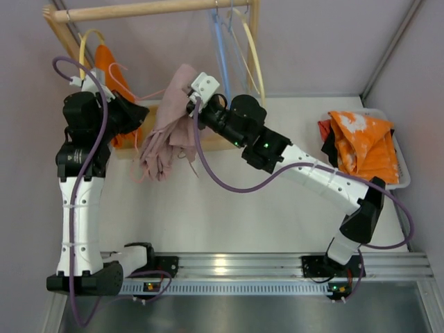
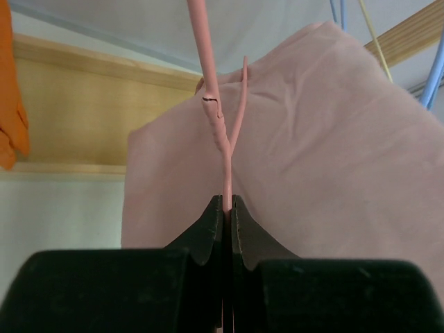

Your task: Remove the trousers from the hanger

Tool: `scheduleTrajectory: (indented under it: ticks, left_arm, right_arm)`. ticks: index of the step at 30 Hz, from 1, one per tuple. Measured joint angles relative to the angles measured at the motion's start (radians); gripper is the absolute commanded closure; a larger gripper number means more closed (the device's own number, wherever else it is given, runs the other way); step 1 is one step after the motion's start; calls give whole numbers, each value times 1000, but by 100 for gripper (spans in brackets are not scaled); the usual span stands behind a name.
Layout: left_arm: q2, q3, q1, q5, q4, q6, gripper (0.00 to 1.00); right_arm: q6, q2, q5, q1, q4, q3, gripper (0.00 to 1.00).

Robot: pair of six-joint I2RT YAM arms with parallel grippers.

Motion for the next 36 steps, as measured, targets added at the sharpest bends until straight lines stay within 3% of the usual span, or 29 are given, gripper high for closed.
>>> scheduleTrajectory:
  ticks: [17,27,36]
  left_arm:
    - [-82,-184,0,-23,0,50,100]
    - [-94,-246,0,-29,-4,108,100]
    - [-94,-280,0,-25,-4,143,100]
  right_arm:
    - [71,-89,-12,-42,-47,86,100]
    - [95,-338,-69,-42,-53,77,100]
    - [27,-698,-49,-42,-122,-109,100]
